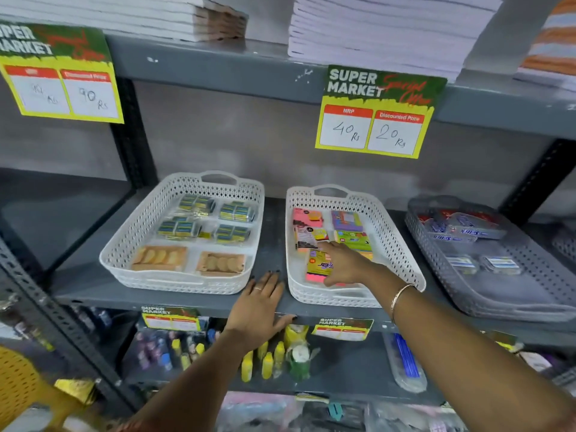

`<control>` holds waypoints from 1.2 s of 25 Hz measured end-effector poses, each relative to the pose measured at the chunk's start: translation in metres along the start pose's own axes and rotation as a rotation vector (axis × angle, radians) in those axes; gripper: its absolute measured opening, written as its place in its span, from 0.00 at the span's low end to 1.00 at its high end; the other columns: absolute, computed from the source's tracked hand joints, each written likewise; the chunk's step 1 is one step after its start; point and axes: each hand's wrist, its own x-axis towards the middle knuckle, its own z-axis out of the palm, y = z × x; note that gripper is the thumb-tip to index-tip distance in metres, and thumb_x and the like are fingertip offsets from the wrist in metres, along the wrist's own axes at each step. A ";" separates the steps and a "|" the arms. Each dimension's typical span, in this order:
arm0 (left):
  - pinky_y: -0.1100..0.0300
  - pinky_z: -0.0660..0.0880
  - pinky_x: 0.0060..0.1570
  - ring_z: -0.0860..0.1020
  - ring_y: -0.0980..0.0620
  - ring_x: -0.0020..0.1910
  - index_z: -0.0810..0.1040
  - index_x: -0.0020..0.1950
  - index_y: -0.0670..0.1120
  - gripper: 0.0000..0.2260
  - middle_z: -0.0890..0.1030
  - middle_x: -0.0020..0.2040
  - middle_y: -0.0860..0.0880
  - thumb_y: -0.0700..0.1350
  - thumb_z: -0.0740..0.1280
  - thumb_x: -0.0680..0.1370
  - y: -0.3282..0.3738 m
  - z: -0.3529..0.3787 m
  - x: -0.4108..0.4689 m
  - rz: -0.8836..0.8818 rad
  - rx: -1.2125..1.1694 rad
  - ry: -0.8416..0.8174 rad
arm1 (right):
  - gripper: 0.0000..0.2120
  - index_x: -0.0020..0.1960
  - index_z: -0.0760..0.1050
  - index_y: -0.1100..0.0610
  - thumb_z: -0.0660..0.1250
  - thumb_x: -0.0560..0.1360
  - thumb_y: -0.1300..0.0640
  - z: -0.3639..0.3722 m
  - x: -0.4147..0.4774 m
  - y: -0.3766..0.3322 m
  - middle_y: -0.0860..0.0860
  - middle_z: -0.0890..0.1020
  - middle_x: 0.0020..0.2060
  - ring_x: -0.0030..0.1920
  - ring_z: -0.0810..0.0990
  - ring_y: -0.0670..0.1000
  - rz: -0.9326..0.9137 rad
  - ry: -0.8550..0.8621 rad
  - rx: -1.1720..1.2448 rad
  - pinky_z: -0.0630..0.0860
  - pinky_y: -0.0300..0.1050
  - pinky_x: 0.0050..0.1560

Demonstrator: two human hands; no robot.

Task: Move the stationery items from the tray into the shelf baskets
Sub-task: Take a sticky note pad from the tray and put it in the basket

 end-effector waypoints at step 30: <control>0.45 0.57 0.67 0.60 0.41 0.71 0.61 0.71 0.41 0.33 0.65 0.72 0.40 0.59 0.56 0.72 -0.083 0.091 -0.358 -0.991 -0.111 -0.107 | 0.11 0.49 0.76 0.60 0.61 0.71 0.56 0.174 -0.005 -0.368 0.58 0.80 0.44 0.49 0.76 0.58 -1.033 0.386 0.317 0.68 0.46 0.48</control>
